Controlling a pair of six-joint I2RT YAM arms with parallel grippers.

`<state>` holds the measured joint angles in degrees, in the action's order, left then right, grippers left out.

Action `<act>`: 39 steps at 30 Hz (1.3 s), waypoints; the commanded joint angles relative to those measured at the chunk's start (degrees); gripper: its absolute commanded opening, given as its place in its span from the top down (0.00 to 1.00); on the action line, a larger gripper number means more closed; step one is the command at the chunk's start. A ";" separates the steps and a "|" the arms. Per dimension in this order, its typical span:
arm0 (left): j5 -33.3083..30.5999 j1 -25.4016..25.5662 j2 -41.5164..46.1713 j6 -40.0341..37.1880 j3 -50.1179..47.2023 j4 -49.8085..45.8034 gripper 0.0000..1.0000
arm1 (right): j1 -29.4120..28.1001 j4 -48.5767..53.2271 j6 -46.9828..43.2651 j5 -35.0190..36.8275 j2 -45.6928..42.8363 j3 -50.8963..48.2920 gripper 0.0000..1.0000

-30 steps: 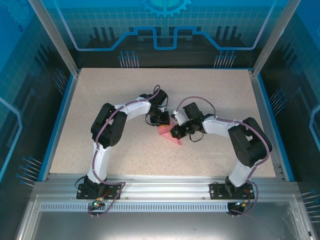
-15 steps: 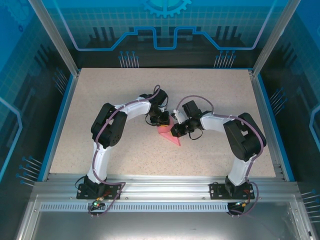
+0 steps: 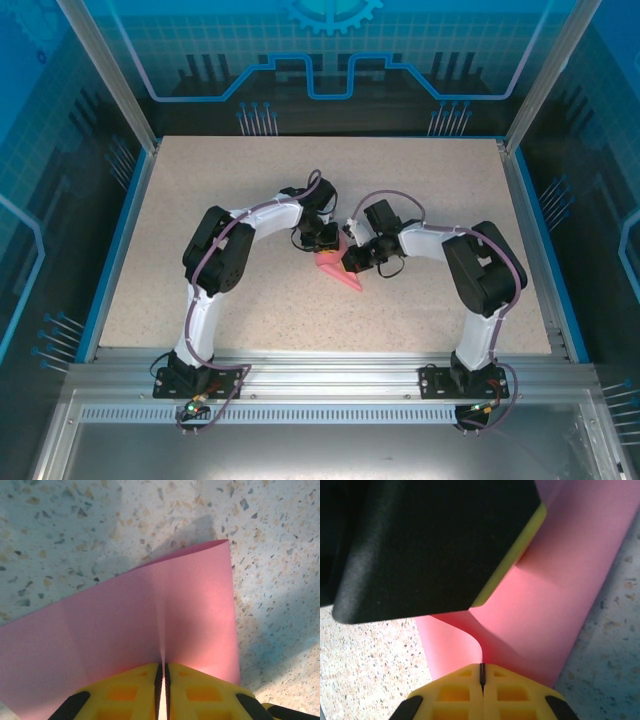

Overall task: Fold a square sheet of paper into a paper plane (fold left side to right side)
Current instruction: Third fold the triangle at the center of the table.

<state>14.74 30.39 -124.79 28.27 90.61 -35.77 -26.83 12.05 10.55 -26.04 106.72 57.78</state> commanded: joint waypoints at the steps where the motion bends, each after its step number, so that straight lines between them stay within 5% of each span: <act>1: -2.13 0.45 -2.57 -1.29 0.89 -2.36 0.84 | 0.99 1.35 0.19 -1.03 1.30 1.47 0.99; 17: -2.30 0.44 -1.62 -1.46 2.38 -3.38 0.82 | 0.62 3.79 0.47 0.36 4.45 0.77 0.99; 26: -3.27 -2.80 4.97 -3.13 5.71 -7.35 0.64 | 0.47 6.25 1.16 2.06 6.19 0.80 0.99; 39: 10.52 -1.44 13.58 3.04 -11.55 6.08 0.81 | 0.33 5.85 0.66 1.88 6.06 0.31 0.99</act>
<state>20.14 27.97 -110.87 29.06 80.71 -33.12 -26.57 13.93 11.18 -27.09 109.32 59.57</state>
